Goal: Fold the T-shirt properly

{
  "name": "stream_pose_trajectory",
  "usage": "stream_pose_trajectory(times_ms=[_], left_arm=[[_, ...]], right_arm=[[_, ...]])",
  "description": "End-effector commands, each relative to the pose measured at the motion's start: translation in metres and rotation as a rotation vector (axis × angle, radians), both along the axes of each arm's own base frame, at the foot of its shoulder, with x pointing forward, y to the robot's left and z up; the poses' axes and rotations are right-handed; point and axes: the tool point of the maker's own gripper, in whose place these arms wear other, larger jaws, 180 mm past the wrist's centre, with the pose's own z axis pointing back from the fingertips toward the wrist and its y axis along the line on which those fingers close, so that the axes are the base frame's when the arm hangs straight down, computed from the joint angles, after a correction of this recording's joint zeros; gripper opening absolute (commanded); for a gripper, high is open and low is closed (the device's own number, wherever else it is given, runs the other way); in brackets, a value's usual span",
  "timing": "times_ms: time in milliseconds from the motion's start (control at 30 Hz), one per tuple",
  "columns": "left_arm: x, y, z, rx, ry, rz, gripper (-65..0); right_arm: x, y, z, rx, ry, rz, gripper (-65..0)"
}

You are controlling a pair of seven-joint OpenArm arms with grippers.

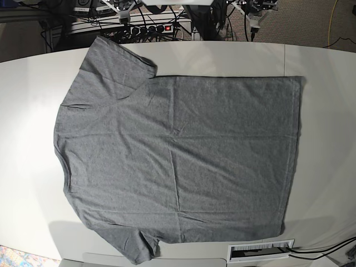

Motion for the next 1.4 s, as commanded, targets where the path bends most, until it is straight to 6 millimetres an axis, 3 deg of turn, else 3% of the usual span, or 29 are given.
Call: stream_pose_trajectory(times_ms=[0,1367], left_arm=[[0.0007,0.0050,0.0005,0.007,-0.007,0.002,-65.0],[0.0006,0.0045,0.0005,0.012,-0.011,-0.042,-65.0]], right_arm=[[-0.0015,-0.0031,0.0009,-0.004,-0.006,0.000,-65.0],[-0.0021,-0.0033,0.0009,-0.005,-0.003,0.003,-65.0]])
